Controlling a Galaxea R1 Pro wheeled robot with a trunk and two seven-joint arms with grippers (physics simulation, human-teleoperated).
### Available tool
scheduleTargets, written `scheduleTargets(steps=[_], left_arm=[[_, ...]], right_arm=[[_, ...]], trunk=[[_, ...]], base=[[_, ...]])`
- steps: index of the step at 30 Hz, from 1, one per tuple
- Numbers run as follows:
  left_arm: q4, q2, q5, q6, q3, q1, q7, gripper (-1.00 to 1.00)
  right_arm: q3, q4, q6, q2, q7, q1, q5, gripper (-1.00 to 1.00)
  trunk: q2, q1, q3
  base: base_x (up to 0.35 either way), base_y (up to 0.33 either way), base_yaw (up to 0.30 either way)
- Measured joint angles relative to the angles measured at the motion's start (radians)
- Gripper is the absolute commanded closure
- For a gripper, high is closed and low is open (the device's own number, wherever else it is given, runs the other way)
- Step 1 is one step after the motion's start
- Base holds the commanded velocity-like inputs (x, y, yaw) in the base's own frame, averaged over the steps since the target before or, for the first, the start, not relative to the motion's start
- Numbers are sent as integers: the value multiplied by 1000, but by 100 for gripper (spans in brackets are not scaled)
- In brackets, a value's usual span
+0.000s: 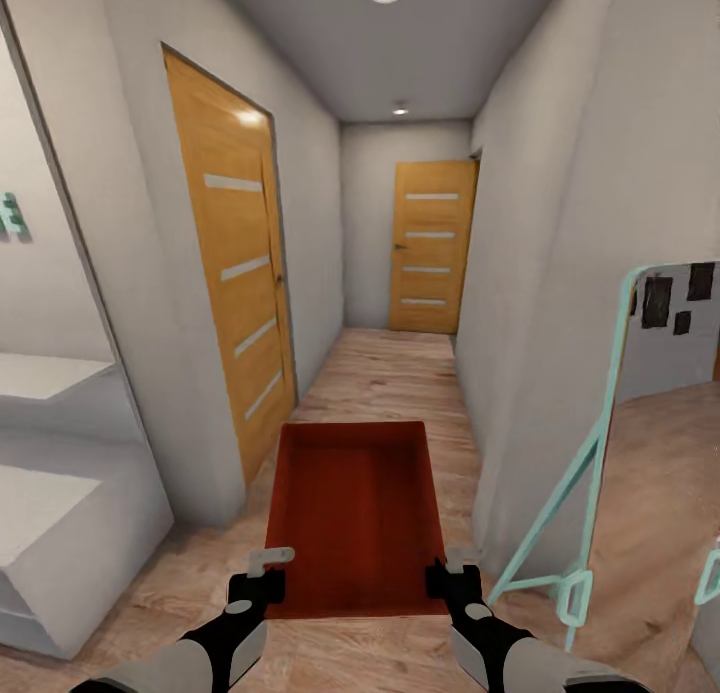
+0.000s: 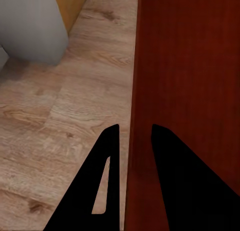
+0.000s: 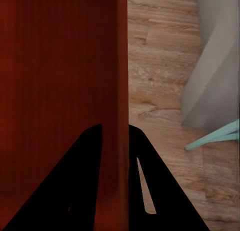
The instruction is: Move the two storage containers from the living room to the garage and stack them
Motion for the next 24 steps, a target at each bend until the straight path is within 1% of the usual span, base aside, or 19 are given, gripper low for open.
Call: scheduleTargets(steps=[5,7,24], left_arm=[[0,0,0,0,1,0,0,100],[0,0,0,0,1,0,0,100],[1,-1,-2,-1,2,0,1,100]], right_arm=[[1,0,1,0,0,0,0,100],[1,0,0,0,0,0,0,100],[-1,0,1,0,1,0,3,100]], trunk=[[0,0,0],[0,0,0],[0,0,0]], base=[[316,187,-275],[316,187,-149],[316,179,-12]])
